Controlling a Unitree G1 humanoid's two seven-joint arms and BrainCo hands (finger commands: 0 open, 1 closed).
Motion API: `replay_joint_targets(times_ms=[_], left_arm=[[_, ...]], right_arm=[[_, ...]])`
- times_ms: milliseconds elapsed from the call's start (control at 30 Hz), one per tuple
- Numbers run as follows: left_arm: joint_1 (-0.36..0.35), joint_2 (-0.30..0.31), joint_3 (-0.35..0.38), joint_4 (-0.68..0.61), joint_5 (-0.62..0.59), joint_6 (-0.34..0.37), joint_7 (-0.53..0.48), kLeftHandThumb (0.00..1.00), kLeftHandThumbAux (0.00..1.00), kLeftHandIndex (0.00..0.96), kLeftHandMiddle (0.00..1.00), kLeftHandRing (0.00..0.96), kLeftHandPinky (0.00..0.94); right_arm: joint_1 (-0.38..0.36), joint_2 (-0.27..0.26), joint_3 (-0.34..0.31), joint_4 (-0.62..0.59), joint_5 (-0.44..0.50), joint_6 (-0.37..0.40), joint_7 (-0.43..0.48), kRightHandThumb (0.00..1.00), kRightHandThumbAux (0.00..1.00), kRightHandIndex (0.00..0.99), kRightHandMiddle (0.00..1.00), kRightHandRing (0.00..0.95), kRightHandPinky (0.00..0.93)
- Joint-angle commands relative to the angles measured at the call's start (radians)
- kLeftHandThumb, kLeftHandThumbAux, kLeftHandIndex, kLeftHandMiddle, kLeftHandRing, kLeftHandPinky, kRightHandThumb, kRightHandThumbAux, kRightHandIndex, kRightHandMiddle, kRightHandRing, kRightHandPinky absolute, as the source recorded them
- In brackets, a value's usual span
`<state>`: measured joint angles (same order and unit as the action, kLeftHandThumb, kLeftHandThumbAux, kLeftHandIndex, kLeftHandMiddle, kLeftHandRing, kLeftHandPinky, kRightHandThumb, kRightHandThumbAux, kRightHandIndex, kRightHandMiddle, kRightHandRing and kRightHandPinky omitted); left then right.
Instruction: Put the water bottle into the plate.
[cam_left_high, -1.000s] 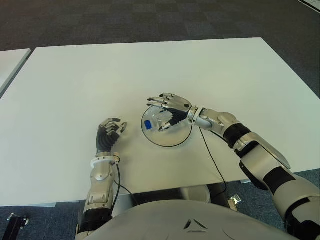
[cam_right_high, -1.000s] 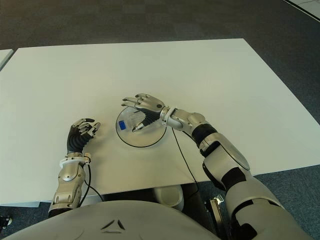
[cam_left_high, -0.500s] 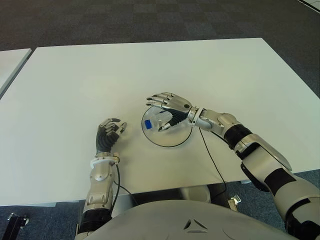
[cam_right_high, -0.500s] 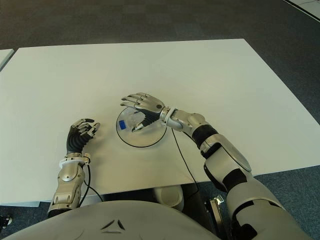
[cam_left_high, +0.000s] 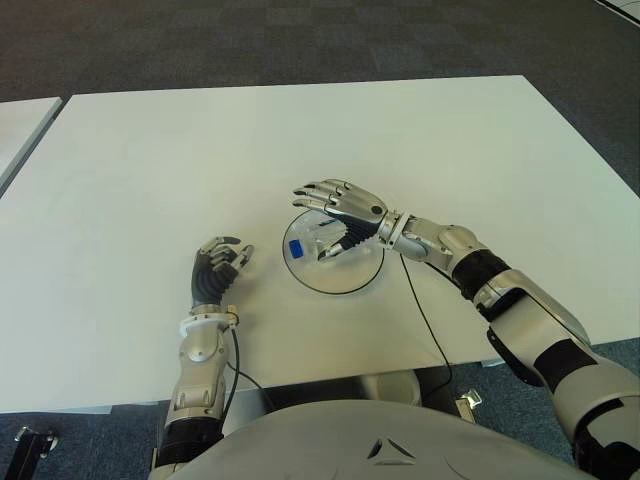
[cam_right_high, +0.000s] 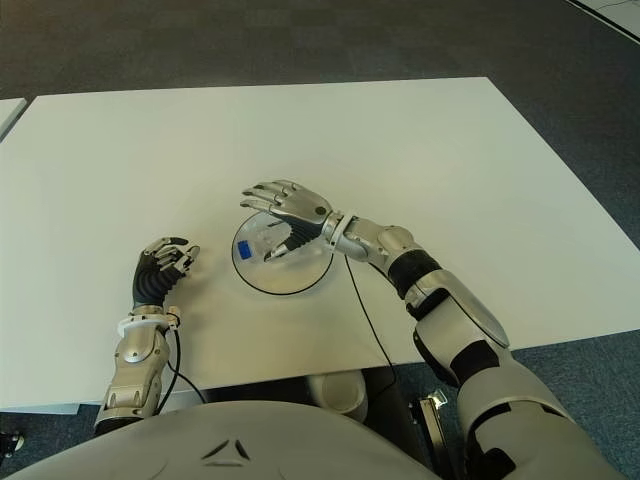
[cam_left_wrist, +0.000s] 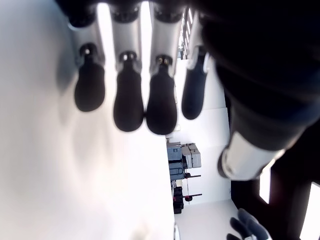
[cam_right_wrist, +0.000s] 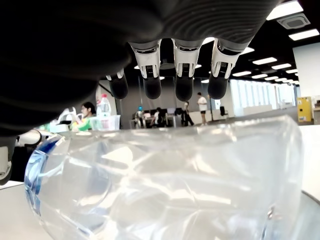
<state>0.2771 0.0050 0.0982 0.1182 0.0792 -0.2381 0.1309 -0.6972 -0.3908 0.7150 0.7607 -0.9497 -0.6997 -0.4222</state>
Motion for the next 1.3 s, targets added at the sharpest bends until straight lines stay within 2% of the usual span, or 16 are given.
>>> replay_joint_targets(times_ms=[33, 333, 667, 800, 1000, 1300], left_arm=[[0.007, 0.001, -0.006, 0.010, 0.002, 0.010, -0.003, 0.708, 0.712, 0.438, 0.706, 0.688, 0.676], [0.008, 0.000, -0.006, 0.011, 0.000, 0.006, -0.004, 0.708, 0.711, 0.438, 0.710, 0.690, 0.673], [0.007, 0.001, -0.006, 0.020, 0.005, -0.005, 0.000, 0.708, 0.711, 0.438, 0.707, 0.686, 0.672], [0.005, 0.001, -0.006, 0.026, 0.005, -0.007, 0.001, 0.708, 0.711, 0.438, 0.708, 0.690, 0.688], [0.007, -0.005, -0.008, 0.024, 0.006, -0.012, 0.005, 0.708, 0.711, 0.439, 0.716, 0.699, 0.694], [0.006, -0.010, -0.011, 0.031, 0.011, -0.012, 0.010, 0.708, 0.711, 0.439, 0.713, 0.694, 0.679]], right_arm=[[0.034, -0.025, -0.031, -0.066, -0.005, 0.042, -0.001, 0.000, 0.389, 0.000, 0.000, 0.000, 0.000], [0.076, -0.036, -0.072, -0.146, -0.001, 0.122, 0.017, 0.000, 0.380, 0.000, 0.000, 0.000, 0.000], [0.147, -0.042, -0.160, -0.241, 0.065, 0.164, 0.033, 0.000, 0.366, 0.000, 0.000, 0.000, 0.000], [0.188, -0.037, -0.202, -0.283, 0.112, 0.181, 0.065, 0.000, 0.355, 0.000, 0.000, 0.000, 0.000], [0.280, -0.011, -0.282, -0.331, 0.258, 0.216, 0.152, 0.000, 0.342, 0.000, 0.000, 0.000, 0.000], [0.388, 0.067, -0.387, -0.284, 0.418, 0.152, 0.083, 0.000, 0.388, 0.000, 0.000, 0.000, 0.000]])
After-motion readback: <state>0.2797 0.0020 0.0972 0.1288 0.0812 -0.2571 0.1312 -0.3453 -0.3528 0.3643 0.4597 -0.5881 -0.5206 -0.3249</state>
